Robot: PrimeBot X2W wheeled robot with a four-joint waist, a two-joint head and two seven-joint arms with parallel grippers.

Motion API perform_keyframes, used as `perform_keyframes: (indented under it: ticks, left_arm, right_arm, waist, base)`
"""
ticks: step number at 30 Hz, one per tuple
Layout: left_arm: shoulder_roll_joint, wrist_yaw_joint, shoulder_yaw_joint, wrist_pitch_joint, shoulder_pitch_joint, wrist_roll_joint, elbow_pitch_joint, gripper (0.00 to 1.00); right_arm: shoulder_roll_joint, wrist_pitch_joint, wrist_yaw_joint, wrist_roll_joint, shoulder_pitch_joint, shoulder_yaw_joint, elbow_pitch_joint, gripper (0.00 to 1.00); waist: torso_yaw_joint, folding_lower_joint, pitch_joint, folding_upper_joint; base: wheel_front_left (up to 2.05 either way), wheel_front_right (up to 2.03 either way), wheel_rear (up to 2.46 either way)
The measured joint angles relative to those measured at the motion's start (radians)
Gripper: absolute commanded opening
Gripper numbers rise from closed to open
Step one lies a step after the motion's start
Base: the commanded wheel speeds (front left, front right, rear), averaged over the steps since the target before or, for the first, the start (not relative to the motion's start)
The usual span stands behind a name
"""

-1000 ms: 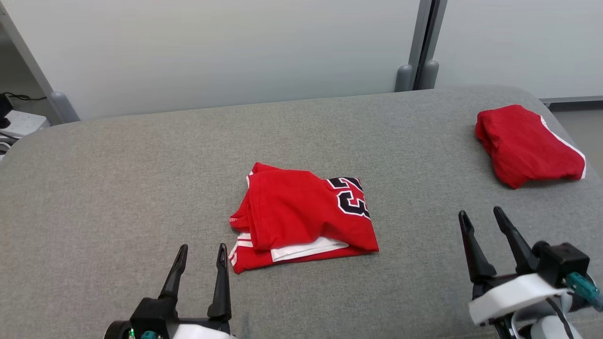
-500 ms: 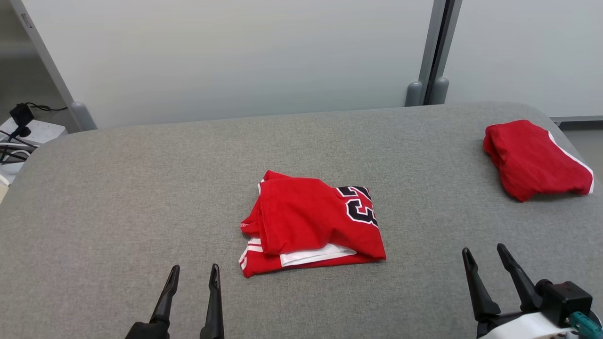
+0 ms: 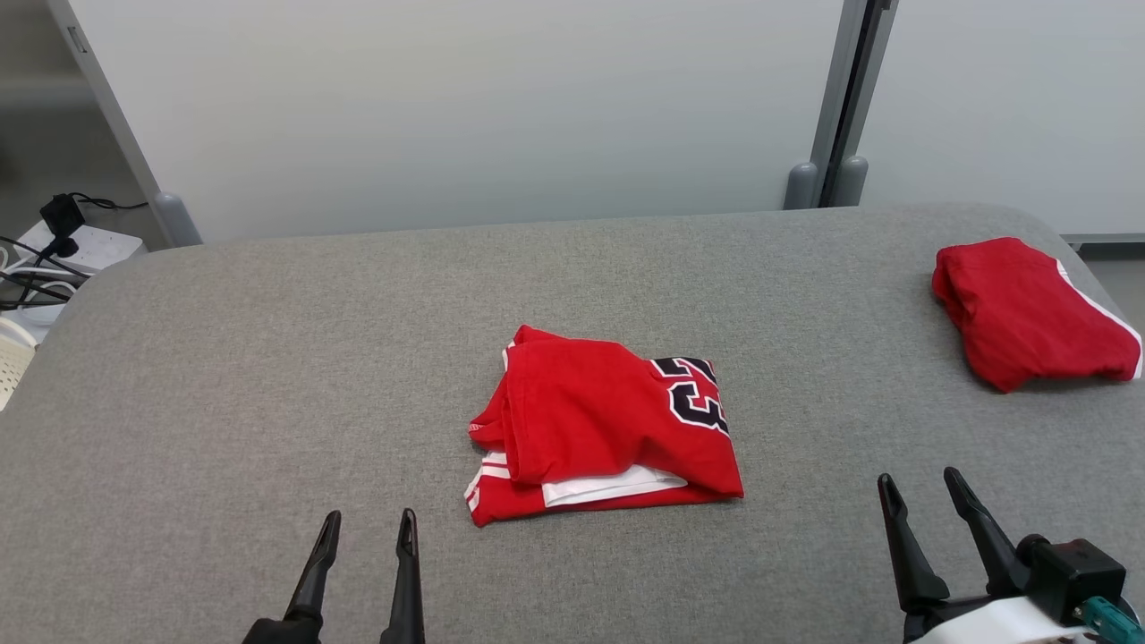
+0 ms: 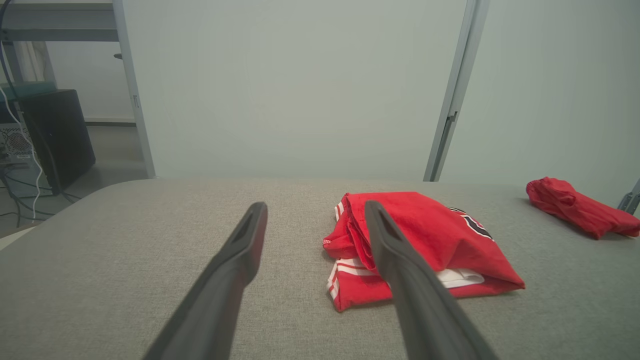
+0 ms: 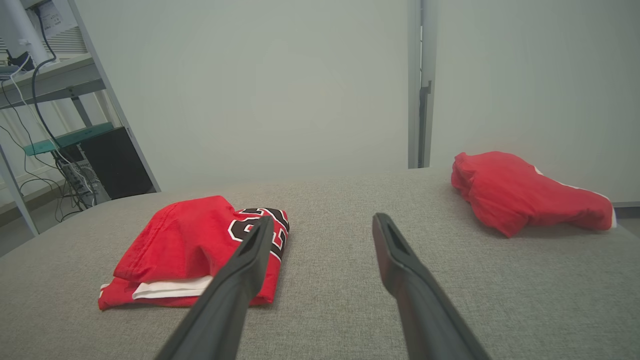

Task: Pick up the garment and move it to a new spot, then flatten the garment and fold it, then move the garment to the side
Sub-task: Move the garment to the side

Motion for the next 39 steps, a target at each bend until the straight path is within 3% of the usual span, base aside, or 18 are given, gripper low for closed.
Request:
perform_keyframes:
  ticks: [19,24,30,39]
  left_arm:
    - [0.000,0.000,0.001,0.000,0.000,0.001,0.004,1.00]
    - [0.000,0.000,0.000,0.000,0.000,0.001,0.008,1.00]
    - [0.000,-0.003,-0.023,0.000,-0.006,0.003,0.015,1.00]
    - [0.000,-0.008,-0.055,0.000,-0.027,0.004,0.013,1.00]
  right_arm:
    - [0.014,0.000,0.000,0.013,0.000,0.009,-0.001,1.00]
    - [0.052,0.000,0.000,0.173,-0.038,0.029,0.108,1.00]
    - [0.055,0.000,0.000,0.346,-0.201,0.120,0.305,1.00]
    - [0.000,0.014,0.000,0.582,-0.405,0.259,0.510,1.00]
  waist:
    - [0.003,0.0000,0.000,0.0000]
    - [0.000,0.0000,0.009,0.0000]
    - [0.027,0.0000,0.026,0.0000]
    - [0.103,0.0000,0.071,0.0000]
  base:
    - [0.00,0.00,0.00]
    - [0.00,0.00,0.00]
    - [0.00,0.00,0.00]
    - [0.00,0.00,0.00]
